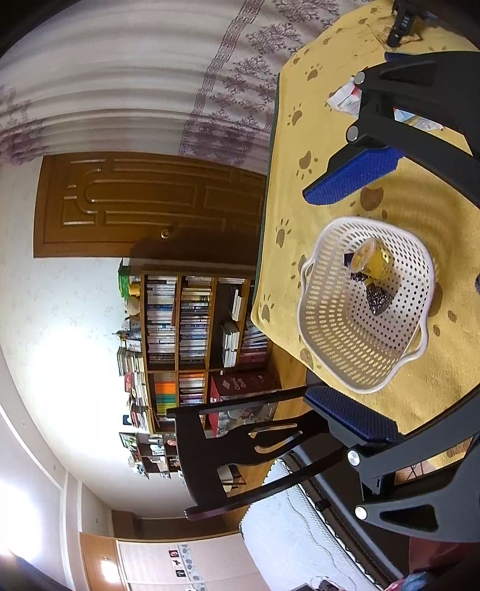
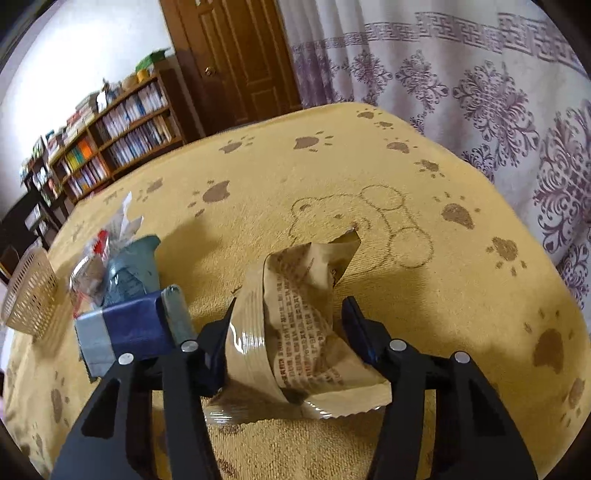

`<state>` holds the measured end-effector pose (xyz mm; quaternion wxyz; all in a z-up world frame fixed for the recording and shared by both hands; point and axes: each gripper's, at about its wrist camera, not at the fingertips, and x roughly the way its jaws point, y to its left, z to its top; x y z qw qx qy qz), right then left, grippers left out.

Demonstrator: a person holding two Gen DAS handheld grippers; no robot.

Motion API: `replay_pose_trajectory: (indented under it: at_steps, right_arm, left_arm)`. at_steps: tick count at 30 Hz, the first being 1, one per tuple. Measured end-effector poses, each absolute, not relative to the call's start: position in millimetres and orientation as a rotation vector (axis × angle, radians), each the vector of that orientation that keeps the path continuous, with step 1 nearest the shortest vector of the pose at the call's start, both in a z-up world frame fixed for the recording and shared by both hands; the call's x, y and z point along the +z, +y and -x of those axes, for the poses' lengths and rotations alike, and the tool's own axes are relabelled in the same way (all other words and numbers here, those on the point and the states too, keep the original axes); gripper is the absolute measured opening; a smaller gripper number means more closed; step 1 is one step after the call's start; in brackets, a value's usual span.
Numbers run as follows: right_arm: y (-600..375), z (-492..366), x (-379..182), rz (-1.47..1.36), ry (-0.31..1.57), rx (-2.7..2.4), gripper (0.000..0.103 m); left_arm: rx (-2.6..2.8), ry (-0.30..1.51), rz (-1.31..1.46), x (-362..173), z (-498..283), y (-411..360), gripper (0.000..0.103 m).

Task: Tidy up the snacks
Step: 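Grasp the red-edged clear packet with the left tool while the right tool holds the pastry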

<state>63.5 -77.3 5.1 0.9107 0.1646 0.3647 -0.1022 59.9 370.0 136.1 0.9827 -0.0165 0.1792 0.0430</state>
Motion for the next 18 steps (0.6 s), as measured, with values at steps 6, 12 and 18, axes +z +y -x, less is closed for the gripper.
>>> replay_pose_trajectory:
  at_steps: [6,12,18]
  right_arm:
    - [-85,-53,8,-0.393,0.703,-0.225,0.054]
    - [-87,-48,10,-0.42,0.674,-0.211,0.054]
    - [-86,-41,11,-0.432,0.652,-0.181,0.053]
  left_arm:
    - [0.043,0.356,0.011,136,-56,358,0.1]
    - [0.01,0.351,-0.05,132,-50,340,0.1]
    - [-0.1,0.365,-0.113,122,-40,304,0.1]
